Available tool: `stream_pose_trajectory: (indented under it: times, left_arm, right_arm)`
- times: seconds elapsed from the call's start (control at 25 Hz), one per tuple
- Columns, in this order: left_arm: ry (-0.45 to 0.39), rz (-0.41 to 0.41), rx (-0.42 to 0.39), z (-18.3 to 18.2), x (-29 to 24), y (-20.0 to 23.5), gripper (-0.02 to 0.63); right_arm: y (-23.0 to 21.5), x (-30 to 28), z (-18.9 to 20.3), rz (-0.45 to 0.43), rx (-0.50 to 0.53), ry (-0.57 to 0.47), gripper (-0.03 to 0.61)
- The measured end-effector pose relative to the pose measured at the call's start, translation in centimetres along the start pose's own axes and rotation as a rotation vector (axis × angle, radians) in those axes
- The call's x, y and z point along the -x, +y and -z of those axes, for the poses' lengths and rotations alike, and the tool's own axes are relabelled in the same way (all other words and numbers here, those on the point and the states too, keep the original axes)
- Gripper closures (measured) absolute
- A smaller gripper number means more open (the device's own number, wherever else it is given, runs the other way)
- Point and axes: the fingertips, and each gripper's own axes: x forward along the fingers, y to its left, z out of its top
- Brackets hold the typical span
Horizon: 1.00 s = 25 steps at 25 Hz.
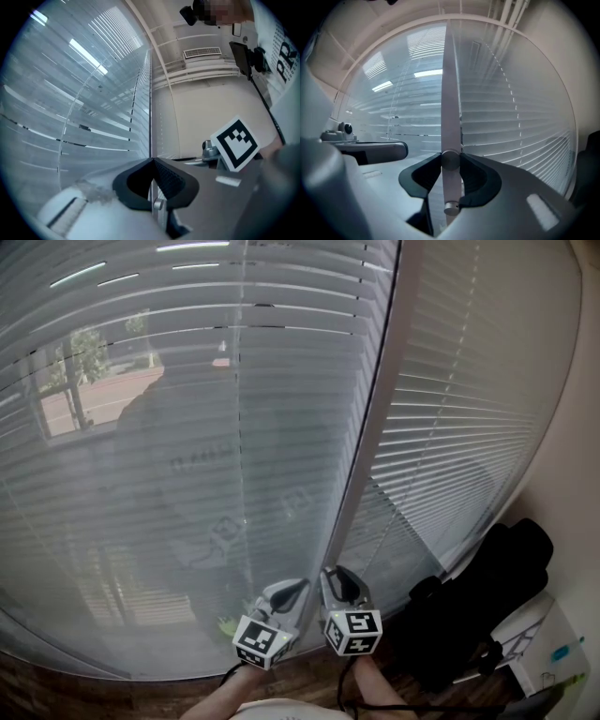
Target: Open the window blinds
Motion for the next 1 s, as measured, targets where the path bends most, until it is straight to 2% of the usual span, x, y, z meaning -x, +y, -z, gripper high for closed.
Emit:
stream_pose_trajectory:
  times: [0.2,0.48,0.56,0.68,0.88,1.0]
  left_arm:
    - [0.001,0.002,0.006,0.1,0.1,0.0,0.621]
    - [-0.004,0.012,0.001,0.3,0.0,-0.2,0.621]
    - [0.000,0.013,0.005,0.2,0.1,-0.2,0.621]
    - [-0.008,0.017,0.005,0.0,0.2,-0.3,0.621]
    - [-0.008,0.006,0.003,-0.3,0.4,0.0,0.621]
    - [-0.010,0.013,0.000,0.0,0.5,-0.2,0.621]
  right_arm:
    - [-0.1,0.0,0.0,-0.006,-0.092,-0.005,0.445]
    - [-0.1,-0.1,0.0,-0.002,-0.130,-0.004,0.445]
    - [-0.1,-0.1,0.0,0.008,-0.067,0.002,0.445]
    - [0.0,0.0,-0.1,0.039,0.112,0.027,0.443]
    - [0.5,0.8,-0.1,0.040,0.285,0.059,0.443]
    - [0.9,1.1,-0.4,0.048,0.443,0.059,0.443]
